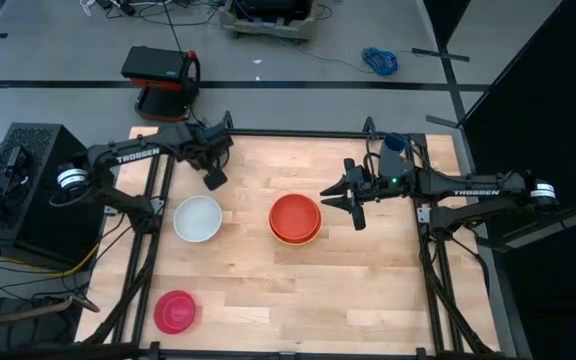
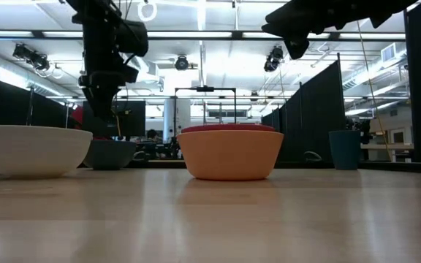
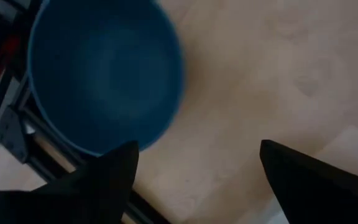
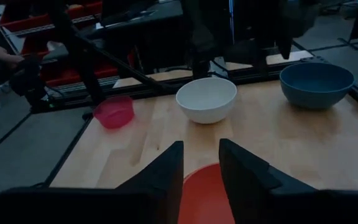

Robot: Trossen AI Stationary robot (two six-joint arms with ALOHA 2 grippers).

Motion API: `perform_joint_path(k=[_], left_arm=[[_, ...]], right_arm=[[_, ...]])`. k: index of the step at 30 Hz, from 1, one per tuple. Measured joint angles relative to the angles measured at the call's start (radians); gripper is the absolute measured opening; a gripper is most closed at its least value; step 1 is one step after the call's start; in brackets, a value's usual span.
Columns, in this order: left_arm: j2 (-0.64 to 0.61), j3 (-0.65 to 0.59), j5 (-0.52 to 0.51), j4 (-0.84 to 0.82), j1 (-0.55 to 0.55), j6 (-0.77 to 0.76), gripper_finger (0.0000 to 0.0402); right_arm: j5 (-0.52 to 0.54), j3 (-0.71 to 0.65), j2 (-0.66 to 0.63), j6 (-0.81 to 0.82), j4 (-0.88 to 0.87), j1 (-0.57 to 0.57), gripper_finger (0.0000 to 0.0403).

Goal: Nest bowls inside each other
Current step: Stack the blue bowl on top of the orange bowl

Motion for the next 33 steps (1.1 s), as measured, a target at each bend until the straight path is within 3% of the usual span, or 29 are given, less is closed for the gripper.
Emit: perform_joint_path(k=[9, 25, 28, 33], left_arm=[[0.077, 0.000, 0.112, 0.059, 0.129, 0.067, 0.0288], [0.256, 0.000, 0.095, 0.123, 0.162, 0.105, 0.0246], [0.256, 0.000, 0.080, 0.123, 0.164, 0.118, 0.0187], [0.256, 0.000, 0.070, 0.120, 0.165, 0.149, 0.0030]], right_arm=[[0.000, 0.000, 0.000, 0.000, 0.000, 0.000, 0.0096], [0.000, 0.000, 0.000, 0.000, -0.035, 0.000, 0.0094], [0.000, 0.000, 0.000, 0.000, -0.037, 0.000, 0.0092], [0.000, 0.000, 0.000, 0.000, -0.037, 0.000, 0.0096]])
